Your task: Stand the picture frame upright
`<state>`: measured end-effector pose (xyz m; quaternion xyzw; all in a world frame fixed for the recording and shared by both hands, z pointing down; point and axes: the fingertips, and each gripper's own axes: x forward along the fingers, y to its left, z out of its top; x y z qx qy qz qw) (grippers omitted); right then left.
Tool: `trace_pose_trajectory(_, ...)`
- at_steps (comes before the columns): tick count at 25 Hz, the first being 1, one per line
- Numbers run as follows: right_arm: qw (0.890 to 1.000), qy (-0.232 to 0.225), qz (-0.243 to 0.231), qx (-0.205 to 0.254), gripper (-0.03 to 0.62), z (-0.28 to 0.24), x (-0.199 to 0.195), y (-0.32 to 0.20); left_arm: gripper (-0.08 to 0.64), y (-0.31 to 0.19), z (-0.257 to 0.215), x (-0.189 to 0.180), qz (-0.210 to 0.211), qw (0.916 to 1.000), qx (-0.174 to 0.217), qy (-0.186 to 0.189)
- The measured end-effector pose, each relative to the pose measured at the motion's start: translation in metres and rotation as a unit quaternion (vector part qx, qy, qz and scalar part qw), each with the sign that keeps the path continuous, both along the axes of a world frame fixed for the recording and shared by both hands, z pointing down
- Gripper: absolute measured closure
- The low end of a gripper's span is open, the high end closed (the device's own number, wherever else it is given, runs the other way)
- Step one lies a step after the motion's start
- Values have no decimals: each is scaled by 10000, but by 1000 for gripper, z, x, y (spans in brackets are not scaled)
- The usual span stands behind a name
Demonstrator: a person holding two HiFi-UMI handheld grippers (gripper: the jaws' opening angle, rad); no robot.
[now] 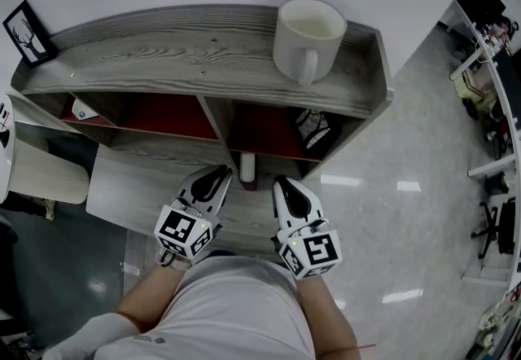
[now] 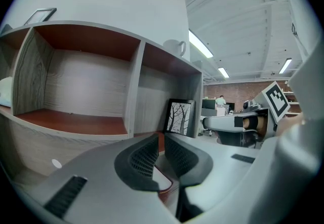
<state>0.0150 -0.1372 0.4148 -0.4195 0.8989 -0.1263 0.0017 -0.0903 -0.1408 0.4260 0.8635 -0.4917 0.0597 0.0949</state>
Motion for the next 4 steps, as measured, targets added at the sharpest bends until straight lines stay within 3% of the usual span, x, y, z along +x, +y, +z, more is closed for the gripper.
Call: trace_pose_trajectory(4,10000,-16,21,-24,563,2,0,2,512,2,3,-1,-24,10000,-21,-24)
